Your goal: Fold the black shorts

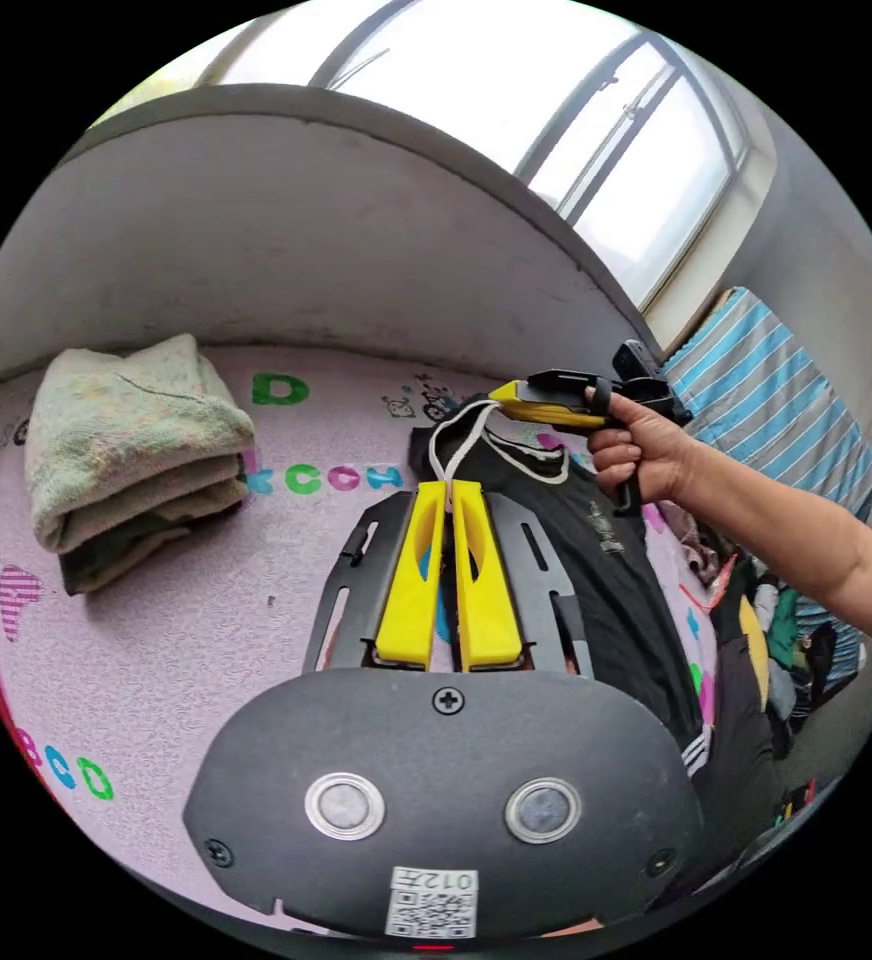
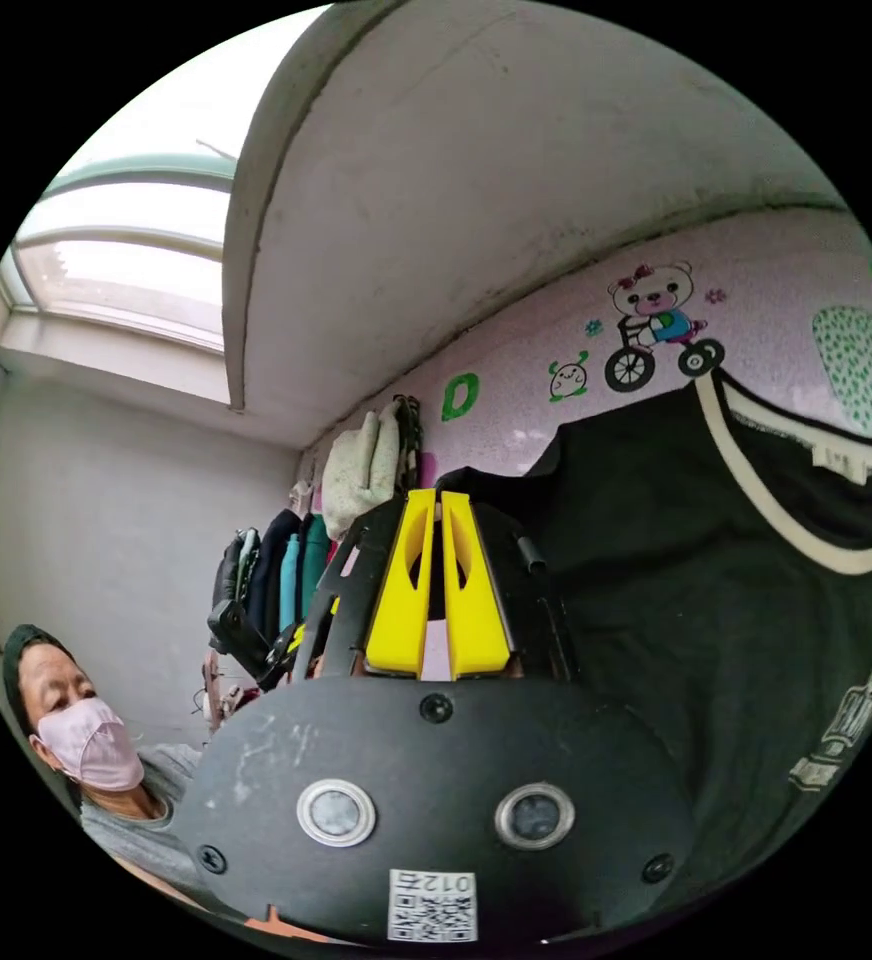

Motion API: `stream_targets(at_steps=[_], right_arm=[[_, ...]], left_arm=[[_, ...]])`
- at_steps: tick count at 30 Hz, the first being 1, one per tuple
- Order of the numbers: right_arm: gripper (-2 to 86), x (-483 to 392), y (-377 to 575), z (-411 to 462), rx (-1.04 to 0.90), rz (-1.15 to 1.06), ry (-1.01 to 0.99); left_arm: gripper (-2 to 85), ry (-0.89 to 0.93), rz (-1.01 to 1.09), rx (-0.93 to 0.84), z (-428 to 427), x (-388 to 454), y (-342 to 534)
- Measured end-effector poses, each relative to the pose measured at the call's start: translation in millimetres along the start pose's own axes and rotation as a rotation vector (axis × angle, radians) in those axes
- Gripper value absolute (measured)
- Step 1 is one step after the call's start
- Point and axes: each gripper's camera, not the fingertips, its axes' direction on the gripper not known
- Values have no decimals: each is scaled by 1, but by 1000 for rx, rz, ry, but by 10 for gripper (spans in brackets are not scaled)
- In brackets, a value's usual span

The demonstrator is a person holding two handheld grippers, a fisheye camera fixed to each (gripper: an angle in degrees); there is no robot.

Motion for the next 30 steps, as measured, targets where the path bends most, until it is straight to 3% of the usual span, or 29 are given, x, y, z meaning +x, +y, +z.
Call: stream_targets(at_steps=[7,16,24,30], right_arm=[[-5,-6,-21,-33,-51,-62,137],[-5,21,-6,-68,-55,-45,230],[-2,42,5,-72,-12,-24,181],[36,57,-4,-50,43,17,323]], left_arm=[[10,323,-59,-53,54,32,14],[8,476,-33,-146,110,80,41],[9,310,24,-232,148,122,72],[7,115,128,-262,171,158,93]])
